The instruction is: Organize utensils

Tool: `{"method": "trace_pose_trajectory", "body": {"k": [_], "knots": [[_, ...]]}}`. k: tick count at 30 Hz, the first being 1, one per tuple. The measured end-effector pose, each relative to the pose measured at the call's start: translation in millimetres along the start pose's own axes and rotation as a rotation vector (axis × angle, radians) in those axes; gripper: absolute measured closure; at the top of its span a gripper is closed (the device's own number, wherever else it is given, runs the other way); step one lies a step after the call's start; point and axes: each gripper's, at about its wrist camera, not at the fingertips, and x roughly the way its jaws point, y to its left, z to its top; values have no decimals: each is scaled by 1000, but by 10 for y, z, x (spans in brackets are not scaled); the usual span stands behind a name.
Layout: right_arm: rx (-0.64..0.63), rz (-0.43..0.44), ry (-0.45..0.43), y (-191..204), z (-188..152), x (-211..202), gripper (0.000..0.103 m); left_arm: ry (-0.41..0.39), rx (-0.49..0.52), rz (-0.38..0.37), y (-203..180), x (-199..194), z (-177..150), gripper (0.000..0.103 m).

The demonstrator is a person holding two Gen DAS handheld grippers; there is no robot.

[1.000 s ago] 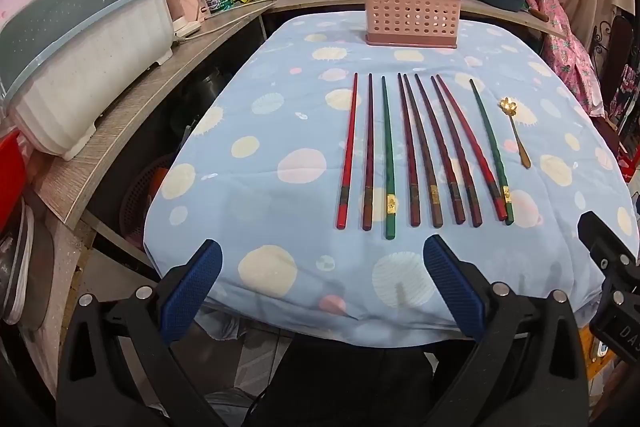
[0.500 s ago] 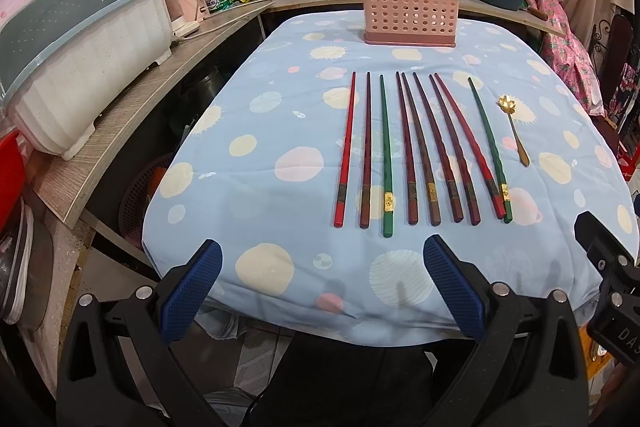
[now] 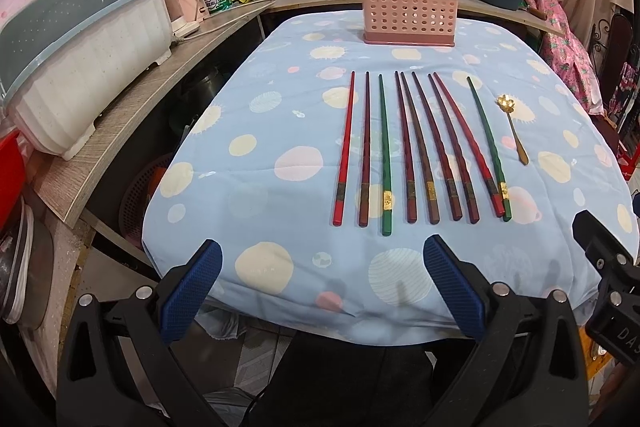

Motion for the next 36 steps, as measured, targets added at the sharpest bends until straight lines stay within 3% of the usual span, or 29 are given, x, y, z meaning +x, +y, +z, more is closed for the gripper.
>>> {"method": "trace_pose_trajectory", "body": {"k": [36], "knots": [[-1,3,1,46,-6,3,7,4,0,2,7,-1,-9,7]]}}
